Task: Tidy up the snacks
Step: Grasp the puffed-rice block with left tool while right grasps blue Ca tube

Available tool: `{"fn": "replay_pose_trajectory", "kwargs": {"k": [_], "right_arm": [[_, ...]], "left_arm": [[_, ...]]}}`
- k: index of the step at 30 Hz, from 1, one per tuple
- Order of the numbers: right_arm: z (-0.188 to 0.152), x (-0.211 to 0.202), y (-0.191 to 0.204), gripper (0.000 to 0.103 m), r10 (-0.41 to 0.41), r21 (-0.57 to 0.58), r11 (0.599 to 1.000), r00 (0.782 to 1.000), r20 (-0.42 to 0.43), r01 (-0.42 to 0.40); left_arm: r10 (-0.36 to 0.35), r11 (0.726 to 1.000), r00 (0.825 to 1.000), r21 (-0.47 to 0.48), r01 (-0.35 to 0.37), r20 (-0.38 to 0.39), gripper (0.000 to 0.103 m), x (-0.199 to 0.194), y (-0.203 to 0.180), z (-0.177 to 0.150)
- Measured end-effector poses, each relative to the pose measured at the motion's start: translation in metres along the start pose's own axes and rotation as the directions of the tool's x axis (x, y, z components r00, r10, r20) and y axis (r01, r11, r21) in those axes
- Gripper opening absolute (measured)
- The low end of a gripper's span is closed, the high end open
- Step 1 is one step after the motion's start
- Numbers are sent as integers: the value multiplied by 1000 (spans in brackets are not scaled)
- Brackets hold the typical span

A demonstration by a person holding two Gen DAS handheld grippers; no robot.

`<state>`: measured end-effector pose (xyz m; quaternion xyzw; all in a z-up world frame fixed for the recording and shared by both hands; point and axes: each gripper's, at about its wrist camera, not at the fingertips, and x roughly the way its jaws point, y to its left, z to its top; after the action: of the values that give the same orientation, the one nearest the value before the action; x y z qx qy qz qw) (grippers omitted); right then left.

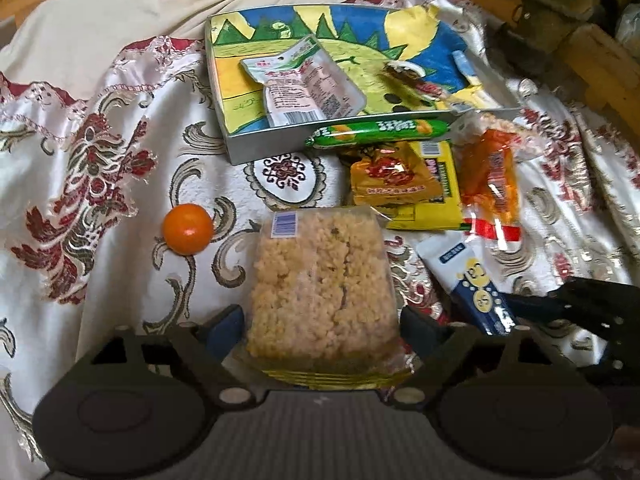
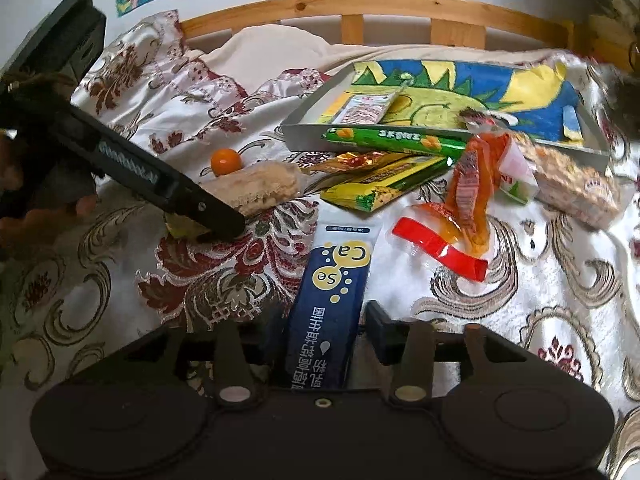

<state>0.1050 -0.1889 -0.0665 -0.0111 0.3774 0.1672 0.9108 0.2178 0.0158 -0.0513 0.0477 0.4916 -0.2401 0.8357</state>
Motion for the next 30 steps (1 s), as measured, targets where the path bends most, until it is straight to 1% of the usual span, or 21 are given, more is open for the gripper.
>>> {"fn": "replay_pose_trajectory", "kwargs": {"k": [1, 4, 5, 6, 7, 8, 13, 15, 17, 22, 30], "right_arm": [[0, 0, 0, 58, 1, 5, 1000, 1000, 0, -1], [-1, 1, 4, 58, -8, -19, 1000, 1000, 3, 8], [-2, 2, 5, 57, -8, -27, 1000, 1000, 5, 8], [-2, 2, 6, 56, -10, -32, 999, 1000, 6, 10], [-2, 2, 7, 50, -14, -36, 999, 1000, 7, 14], [-2, 2, 8, 44, -17, -39, 999, 1000, 10, 18], [-6, -4, 11, 39, -24, -62, 998, 1000, 18, 25], [-9, -8, 14, 37, -40, -99, 994, 999, 19, 42], [-12, -13, 17, 36, -67, -148, 986, 997, 26, 70], [-16, -23, 18, 34, -96, -205, 973, 995, 37, 102], [-24, -42, 16, 34, -127, -277, 949, 987, 100, 150]], "left_arm": [[18, 1000, 1000, 7, -18, -4, 89, 2, -2, 1], [48, 999, 999, 23, -48, 3, 89, 6, -7, 2], [60, 998, 998, 24, -60, 5, 87, 7, -9, 2], [69, 997, 998, 22, -69, 6, 84, 8, -11, 1], [76, 997, 997, 18, -76, 7, 78, 8, -12, 0], [85, 996, 996, 15, -85, 14, 78, 7, -14, -1], [136, 991, 990, -23, -135, 35, 77, -2, -26, -12], [150, 988, 987, -52, -148, 50, 76, -9, -32, -21], [155, 986, 986, -79, -149, 69, 76, -16, -36, -31], [156, 979, 983, -149, -140, 100, 76, -32, -50, -54], [138, 959, 980, -265, -95, 146, 76, -51, -59, -76]]}}
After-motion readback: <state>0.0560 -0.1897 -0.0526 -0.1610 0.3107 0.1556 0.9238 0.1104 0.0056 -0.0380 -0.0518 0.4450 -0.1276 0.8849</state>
